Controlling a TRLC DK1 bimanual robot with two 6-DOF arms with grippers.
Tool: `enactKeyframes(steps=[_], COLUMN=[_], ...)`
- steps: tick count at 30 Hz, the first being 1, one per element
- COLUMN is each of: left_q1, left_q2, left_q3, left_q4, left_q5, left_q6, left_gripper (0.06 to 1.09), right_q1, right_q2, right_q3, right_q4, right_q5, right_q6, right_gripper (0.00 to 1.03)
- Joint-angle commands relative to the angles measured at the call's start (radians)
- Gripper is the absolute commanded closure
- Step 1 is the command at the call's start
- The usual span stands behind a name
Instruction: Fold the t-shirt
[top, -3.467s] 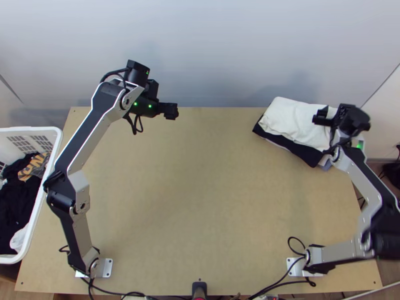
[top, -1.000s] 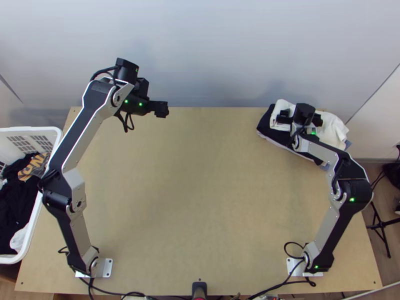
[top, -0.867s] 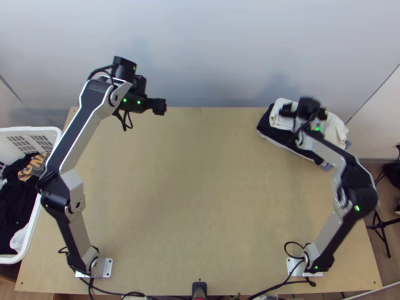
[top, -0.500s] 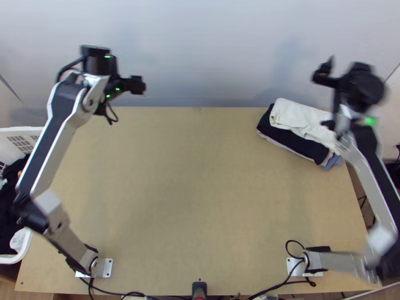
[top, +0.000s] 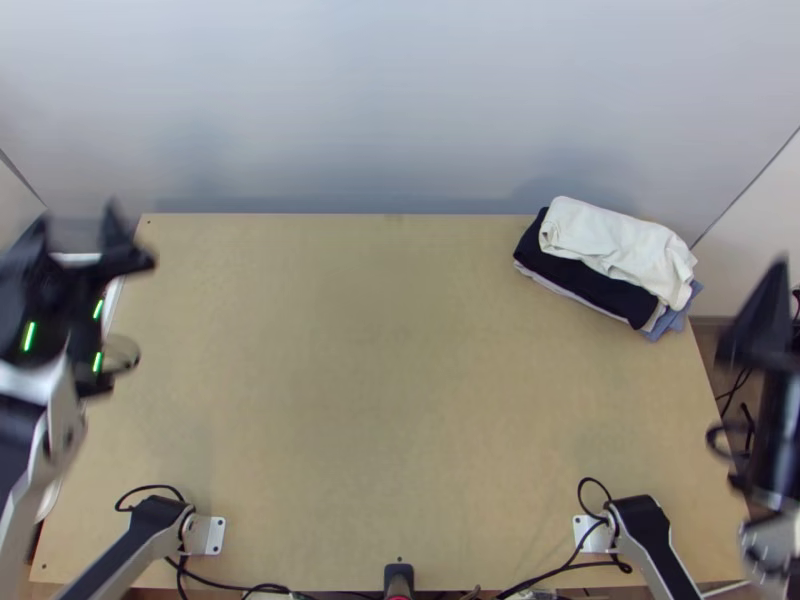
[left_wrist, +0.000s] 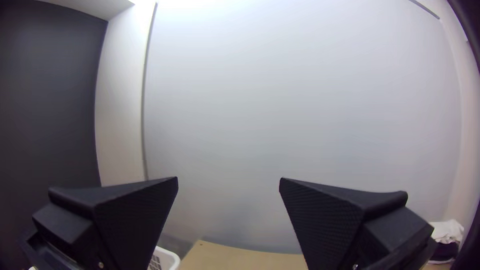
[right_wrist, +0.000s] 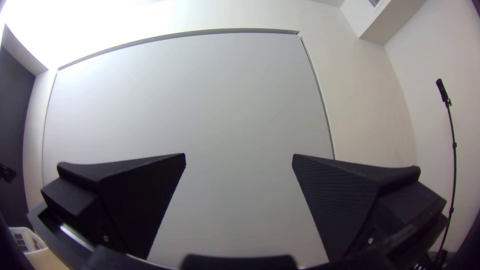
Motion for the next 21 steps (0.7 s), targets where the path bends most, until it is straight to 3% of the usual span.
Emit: enactKeyframes(steps=[1, 8, 13, 21], left_q1=[0.104, 0.104, 0.079, 0.067], left_q2=[-0.541, -0.764, -0.794, -0.793], left_q3=[-0.538, -0.766, -0.889, -1.079], left_q4=[0.263, 0.284, 0.335, 0.407], left_q5=[-0.008, 0.0, 0.026, 0.095], left_q6=[0.153, 0.167, 0.155, 0.123], left_gripper=[0.1, 0.1, 0.1, 0.1], right_q1=[0.1, 0.095, 0.106, 0.148], right_q2=[-0.418, -0.42, -0.42, -0.42], right_q3=[-0.359, -0.586, -0.769, -0.883], right_q4=[0.001, 0.054, 0.182, 0.145], right_q5=[-0.022, -0.021, -0.022, -0.022], right_q6=[-0.038, 0.006, 0.0, 0.0], right_gripper=[0.04, 0.04, 0.04, 0.04])
